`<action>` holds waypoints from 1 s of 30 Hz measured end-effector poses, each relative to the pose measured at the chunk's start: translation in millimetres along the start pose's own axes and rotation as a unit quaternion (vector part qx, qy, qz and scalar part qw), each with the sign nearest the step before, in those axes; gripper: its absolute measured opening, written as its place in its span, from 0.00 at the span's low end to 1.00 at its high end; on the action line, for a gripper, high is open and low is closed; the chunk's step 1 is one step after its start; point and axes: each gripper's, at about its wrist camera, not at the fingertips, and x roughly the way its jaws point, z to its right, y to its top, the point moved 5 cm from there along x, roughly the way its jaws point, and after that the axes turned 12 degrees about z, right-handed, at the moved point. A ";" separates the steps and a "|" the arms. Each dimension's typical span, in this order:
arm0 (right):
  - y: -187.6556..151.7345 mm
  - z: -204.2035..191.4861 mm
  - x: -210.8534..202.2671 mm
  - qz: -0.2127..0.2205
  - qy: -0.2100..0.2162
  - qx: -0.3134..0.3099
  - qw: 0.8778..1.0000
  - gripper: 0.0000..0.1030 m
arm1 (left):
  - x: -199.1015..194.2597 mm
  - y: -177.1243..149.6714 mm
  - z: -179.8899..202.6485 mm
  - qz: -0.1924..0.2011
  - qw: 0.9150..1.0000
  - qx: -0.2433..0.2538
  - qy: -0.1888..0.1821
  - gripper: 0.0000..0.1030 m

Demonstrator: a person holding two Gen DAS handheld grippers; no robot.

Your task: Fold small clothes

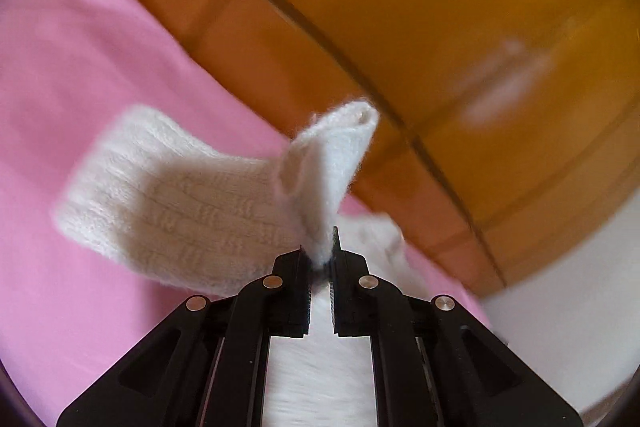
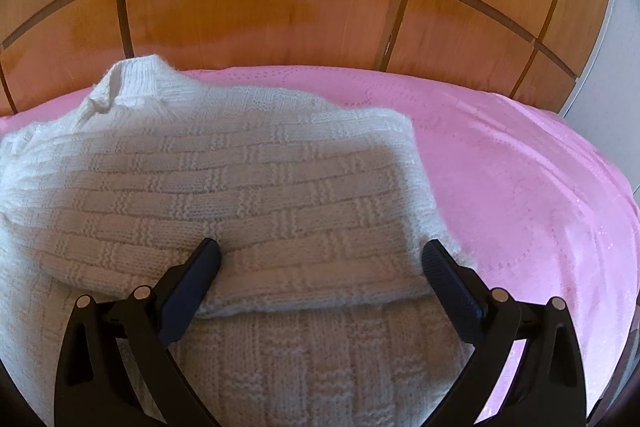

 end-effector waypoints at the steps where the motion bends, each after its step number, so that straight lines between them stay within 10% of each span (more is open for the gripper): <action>1: 0.0 0.3 0.2 -0.001 0.002 0.002 1.000 0.98 | 8.0 -12.6 7.3 -0.013 1.000 0.004 -0.002 0.06; 5: 1.8 4.4 2.2 -0.001 0.014 0.014 1.000 0.98 | 24.3 -70.7 34.4 -0.073 0.997 0.038 -0.013 0.57; 13: 11.1 2.8 -24.2 0.050 0.014 0.017 0.998 0.90 | -17.2 -120.1 25.2 -0.061 0.987 0.148 0.029 0.58; 17: 24.5 -43.2 -63.2 0.074 0.129 0.009 0.989 0.73 | -23.2 -130.9 6.6 -0.055 0.985 0.156 0.056 0.58; 21: 18.9 -129.7 -83.9 -0.023 0.335 0.021 0.942 0.74 | -22.1 -141.9 4.1 -0.036 0.982 0.180 0.056 0.58; 24: 5.8 -177.2 -68.5 -0.097 0.372 0.037 0.923 0.74 | -21.8 -146.0 4.6 -0.034 0.979 0.194 0.048 0.64; 30: 8.0 -226.7 -58.2 -0.121 0.351 -0.005 0.929 0.13 | -21.8 -145.2 -0.7 -0.024 0.983 0.180 0.031 0.64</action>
